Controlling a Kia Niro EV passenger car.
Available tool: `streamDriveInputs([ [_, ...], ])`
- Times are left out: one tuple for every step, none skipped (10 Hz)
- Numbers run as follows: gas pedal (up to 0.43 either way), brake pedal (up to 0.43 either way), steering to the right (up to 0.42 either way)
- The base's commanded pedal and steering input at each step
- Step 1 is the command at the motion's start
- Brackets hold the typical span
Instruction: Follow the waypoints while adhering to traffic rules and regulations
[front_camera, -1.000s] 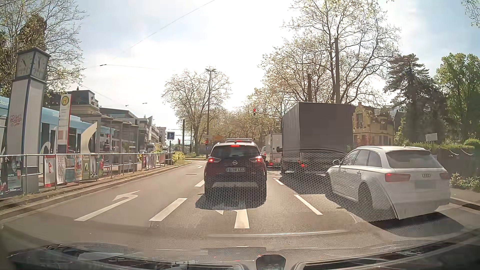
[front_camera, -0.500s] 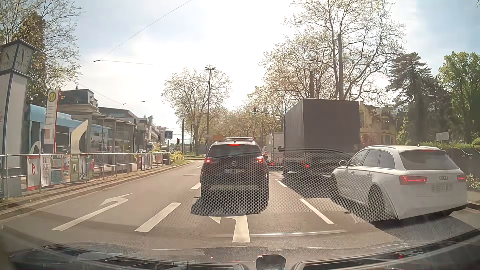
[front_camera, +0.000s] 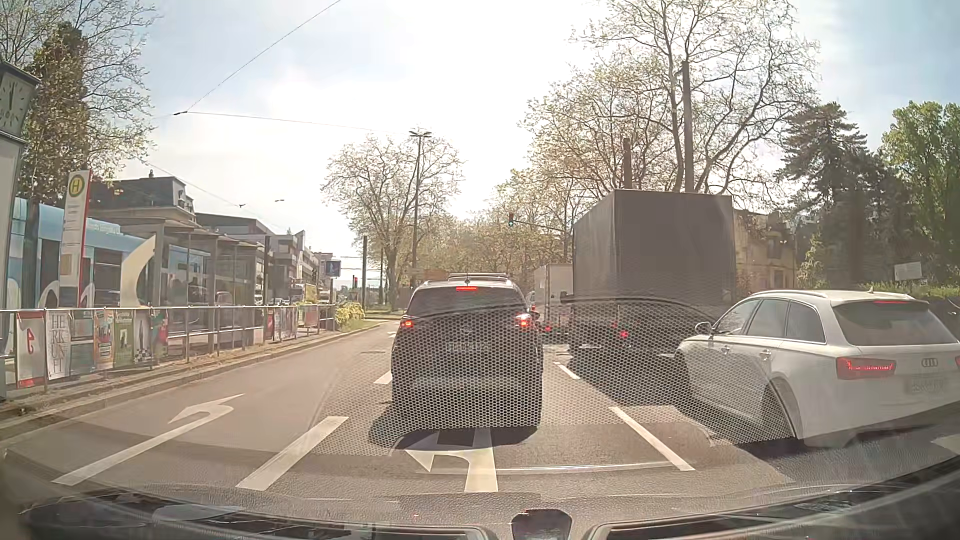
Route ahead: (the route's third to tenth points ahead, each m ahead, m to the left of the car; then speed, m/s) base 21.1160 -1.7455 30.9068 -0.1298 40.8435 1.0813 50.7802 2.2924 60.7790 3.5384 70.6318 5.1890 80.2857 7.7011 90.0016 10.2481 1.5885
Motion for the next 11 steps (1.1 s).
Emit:
streamDriveInputs([
  [0.000,0.128,-0.003],
  [0.000,0.140,-0.003],
  [0.000,0.152,-0.003],
  [0.000,0.159,-0.003],
  [0.000,0.165,-0.003],
  [0.000,0.165,-0.003],
  [0.000,0.165,-0.003],
  [0.000,0.165,-0.003],
  [0.000,0.159,-0.002],
  [0.000,0.159,-0.003],
  [0.000,0.159,-0.003],
])
